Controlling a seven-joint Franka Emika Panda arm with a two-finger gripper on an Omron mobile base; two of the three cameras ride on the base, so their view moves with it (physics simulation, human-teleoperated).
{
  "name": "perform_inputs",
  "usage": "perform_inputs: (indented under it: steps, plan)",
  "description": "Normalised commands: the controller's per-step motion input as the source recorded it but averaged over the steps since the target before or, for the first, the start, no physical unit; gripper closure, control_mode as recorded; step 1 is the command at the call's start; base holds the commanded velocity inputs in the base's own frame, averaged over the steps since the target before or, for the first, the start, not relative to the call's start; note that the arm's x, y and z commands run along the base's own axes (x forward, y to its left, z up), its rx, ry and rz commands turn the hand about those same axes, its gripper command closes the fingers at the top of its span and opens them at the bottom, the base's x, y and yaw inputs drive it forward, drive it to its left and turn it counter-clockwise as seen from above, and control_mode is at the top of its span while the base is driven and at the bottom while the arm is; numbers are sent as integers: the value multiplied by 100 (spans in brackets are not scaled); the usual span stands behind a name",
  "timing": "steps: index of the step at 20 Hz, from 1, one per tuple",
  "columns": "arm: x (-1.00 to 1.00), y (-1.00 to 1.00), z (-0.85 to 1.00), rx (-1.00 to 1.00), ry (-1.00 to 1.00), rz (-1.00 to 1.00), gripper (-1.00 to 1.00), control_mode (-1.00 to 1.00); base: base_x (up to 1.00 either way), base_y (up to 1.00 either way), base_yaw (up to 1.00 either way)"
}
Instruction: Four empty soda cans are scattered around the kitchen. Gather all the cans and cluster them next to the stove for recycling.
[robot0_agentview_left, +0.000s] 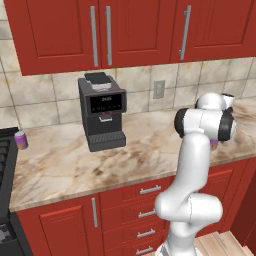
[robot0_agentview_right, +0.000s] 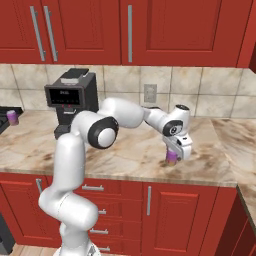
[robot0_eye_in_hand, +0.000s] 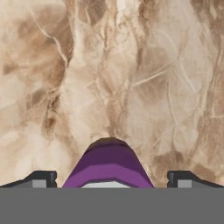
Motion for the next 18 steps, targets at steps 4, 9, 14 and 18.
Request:
perform_inputs:
  steps: [4, 9, 14, 18]
  plan:
    - [0, 2, -15, 0, 8, -4, -100, -100, 0, 0, 0]
    - [0, 5, -15, -1, 9, -5, -100, -100, 0, 0, 0]
    - [0, 8, -7, 0, 4, -3, 100, -100, 0, 0, 0]
    - [0, 0, 0, 0, 0, 0, 100, -100, 0, 0, 0]
